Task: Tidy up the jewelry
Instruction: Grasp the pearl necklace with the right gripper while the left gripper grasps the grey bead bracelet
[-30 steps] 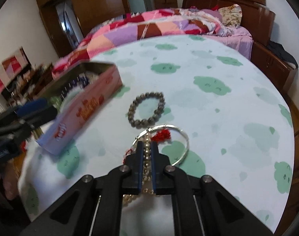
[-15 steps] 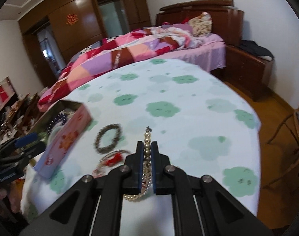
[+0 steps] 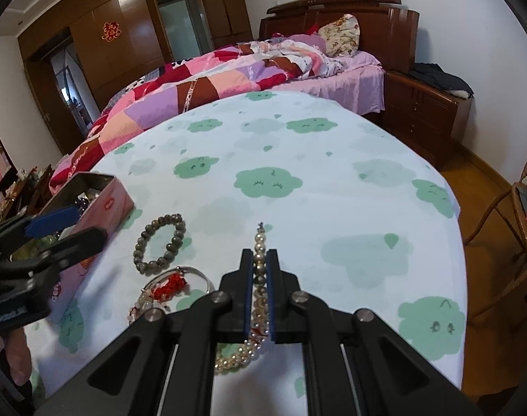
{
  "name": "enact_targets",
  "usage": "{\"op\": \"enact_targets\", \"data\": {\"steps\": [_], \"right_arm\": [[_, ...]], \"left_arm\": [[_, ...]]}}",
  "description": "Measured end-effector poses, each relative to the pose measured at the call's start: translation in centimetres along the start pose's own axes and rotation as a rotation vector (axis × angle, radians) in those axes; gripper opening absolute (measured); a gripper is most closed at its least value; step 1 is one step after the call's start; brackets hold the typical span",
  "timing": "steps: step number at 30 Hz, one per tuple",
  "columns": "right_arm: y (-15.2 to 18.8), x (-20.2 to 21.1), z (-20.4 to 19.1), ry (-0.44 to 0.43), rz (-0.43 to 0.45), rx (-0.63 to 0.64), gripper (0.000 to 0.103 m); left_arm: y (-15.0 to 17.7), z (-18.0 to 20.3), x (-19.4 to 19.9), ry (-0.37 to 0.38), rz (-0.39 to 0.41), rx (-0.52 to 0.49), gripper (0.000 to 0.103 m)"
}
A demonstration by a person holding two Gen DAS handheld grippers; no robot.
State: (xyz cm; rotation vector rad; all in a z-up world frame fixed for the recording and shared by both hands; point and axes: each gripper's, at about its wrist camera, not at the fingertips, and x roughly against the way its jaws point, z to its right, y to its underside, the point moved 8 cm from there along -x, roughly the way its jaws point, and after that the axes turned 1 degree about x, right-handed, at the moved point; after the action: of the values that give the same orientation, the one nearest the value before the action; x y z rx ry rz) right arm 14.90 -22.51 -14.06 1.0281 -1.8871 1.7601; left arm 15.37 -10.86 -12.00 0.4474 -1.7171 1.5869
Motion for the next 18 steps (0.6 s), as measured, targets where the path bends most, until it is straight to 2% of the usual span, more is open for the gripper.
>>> {"op": "enact_targets", "data": {"steps": [10, 11, 13, 14, 15, 18], "right_arm": [[0.6, -0.1, 0.1, -0.003, 0.011, -0.006, 0.008], [0.6, -0.2, 0.1, -0.003, 0.011, -0.005, 0.008], [0.6, -0.2, 0.0, -0.005, 0.008, -0.003, 0.008], [0.7, -0.2, 0.0, -0.007, 0.007, -0.004, 0.008], [0.6, -0.3, -0.1, -0.007, 0.006, -0.004, 0.008], [0.6, -0.3, -0.1, -0.011, 0.007, -0.005, 0.008]], "left_arm": [[1.3, 1.0, -5.7, 0.008, -0.132, -0.003, 0.063], [1.5, 0.9, -6.0, 0.015, -0.142, 0.005, 0.061], [1.3, 0.8, -5.9, 0.025, -0.135, 0.018, 0.048], [1.2, 0.8, -5.8, 0.029, -0.135, 0.013, 0.026], [1.2, 0.8, -5.8, 0.038, -0.140, 0.010, 0.017], [1.5, 0.7, -5.0, 0.061, -0.137, 0.034, 0.017]]}}
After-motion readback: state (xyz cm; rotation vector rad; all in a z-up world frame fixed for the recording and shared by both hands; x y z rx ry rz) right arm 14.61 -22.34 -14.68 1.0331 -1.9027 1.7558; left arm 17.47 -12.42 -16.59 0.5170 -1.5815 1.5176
